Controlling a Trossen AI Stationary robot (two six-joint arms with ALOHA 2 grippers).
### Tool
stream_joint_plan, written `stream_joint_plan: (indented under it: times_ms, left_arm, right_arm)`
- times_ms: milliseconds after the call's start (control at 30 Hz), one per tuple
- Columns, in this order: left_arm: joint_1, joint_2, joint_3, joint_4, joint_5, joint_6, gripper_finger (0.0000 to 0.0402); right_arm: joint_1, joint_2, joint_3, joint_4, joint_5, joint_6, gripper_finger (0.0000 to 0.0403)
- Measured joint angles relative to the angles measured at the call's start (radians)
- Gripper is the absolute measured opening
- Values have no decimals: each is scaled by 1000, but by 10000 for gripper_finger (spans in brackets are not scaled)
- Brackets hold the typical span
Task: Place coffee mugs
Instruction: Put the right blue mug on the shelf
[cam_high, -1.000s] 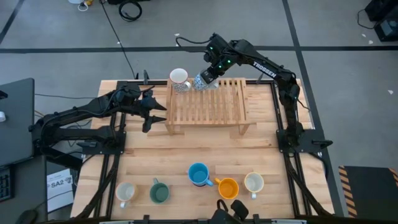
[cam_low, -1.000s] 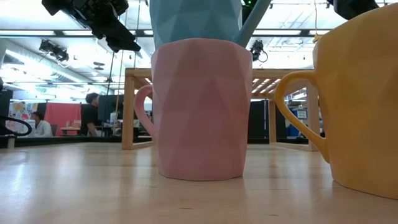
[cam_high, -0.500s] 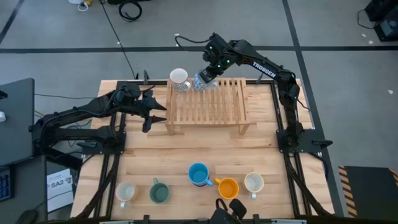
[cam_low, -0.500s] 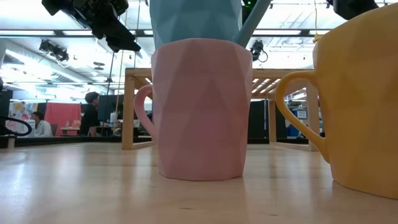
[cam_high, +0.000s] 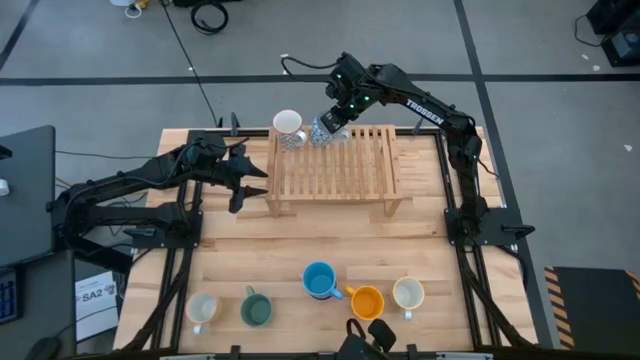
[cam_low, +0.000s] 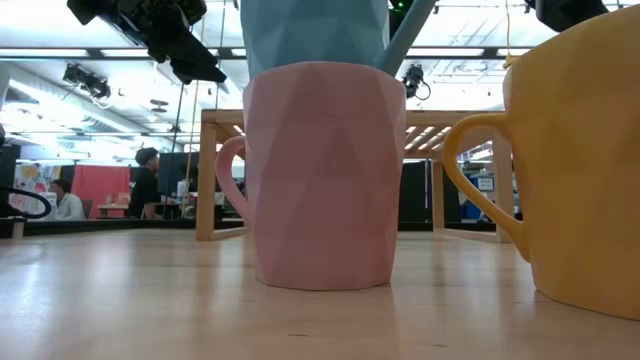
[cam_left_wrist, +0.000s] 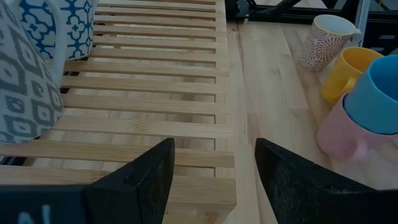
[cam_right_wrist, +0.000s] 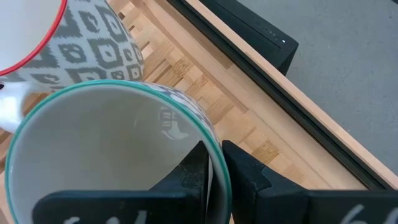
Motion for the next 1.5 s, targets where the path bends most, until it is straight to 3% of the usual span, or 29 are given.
stream_joint_plan:
  times_ms: [567,967,1500]
  left_arm:
    - [0,0,0,0,0,0,231]
    - [0,0,0,0,0,0,231]
    - [0,0,0,0,0,0,231]
  right_arm:
    - [0,0,0,9,-15,15,52]
    - [0,1,1,68,-25,19,92]
    - [-1,1,1,115,-25,19,96]
